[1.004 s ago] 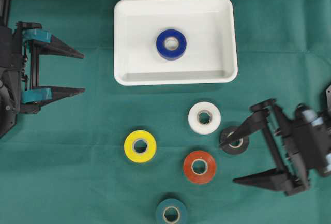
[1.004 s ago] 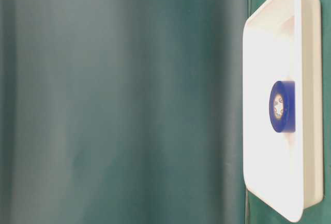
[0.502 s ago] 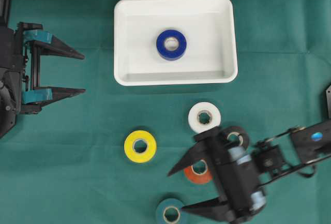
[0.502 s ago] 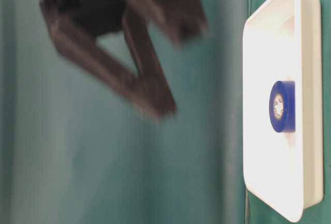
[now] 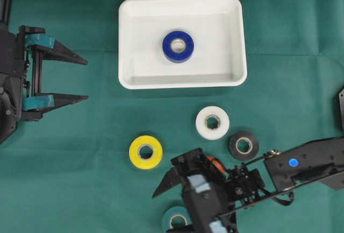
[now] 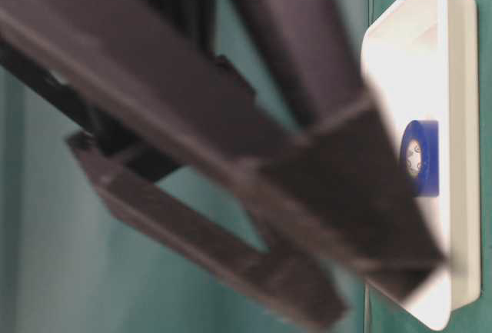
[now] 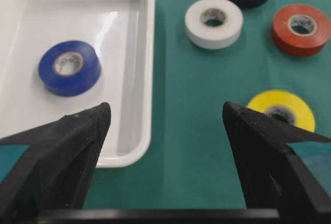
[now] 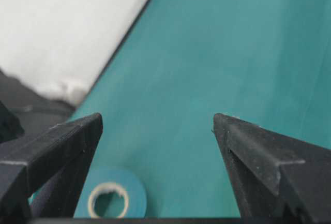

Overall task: Pick up the tape from a random location and place it into the white case.
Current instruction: 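Lower the right gripper onto the teal tape and close on its rim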

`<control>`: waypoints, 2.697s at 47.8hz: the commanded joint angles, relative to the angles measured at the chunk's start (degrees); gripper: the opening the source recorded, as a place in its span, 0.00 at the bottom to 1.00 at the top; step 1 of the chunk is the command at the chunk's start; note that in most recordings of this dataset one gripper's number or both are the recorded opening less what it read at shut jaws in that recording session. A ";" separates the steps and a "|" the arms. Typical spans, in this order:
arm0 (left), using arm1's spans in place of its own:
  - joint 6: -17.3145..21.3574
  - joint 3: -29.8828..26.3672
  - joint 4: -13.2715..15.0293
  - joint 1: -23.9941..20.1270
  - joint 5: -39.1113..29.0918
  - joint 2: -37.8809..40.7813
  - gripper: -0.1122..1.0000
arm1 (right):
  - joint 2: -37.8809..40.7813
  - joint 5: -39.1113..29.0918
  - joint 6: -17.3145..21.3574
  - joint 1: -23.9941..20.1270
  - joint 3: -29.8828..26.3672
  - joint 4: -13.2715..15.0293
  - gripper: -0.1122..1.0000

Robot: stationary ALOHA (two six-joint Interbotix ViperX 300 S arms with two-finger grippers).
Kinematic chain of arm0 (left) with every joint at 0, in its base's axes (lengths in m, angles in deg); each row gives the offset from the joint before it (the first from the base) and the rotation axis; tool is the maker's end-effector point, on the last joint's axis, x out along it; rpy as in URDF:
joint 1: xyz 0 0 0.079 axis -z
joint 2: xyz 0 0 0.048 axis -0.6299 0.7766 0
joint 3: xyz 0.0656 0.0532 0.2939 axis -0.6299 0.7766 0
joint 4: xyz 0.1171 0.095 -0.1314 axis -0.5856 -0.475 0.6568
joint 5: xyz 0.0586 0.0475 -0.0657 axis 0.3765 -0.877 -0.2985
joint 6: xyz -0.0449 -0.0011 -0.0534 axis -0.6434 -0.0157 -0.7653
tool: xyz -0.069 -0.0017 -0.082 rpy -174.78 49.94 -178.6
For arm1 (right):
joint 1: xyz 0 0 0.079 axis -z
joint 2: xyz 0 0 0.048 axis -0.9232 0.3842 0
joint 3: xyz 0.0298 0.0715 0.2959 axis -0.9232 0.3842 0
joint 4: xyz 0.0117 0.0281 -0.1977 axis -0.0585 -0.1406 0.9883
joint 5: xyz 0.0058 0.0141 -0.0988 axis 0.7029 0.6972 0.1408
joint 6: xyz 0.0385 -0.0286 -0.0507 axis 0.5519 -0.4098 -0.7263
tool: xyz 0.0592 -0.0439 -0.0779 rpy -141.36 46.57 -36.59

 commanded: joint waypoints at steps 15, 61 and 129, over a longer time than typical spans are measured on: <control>-0.09 -0.70 0.09 0.44 0.53 0.26 0.86 | 4.92 -24.79 4.57 0.62 -12.39 0.62 0.93; 0.00 -0.70 0.09 0.44 0.53 0.26 0.86 | 6.68 -31.55 4.92 0.62 -15.47 0.62 0.93; 0.00 -0.70 0.09 0.35 0.35 0.26 0.86 | 14.06 -27.25 5.71 -0.26 -13.89 0.53 0.93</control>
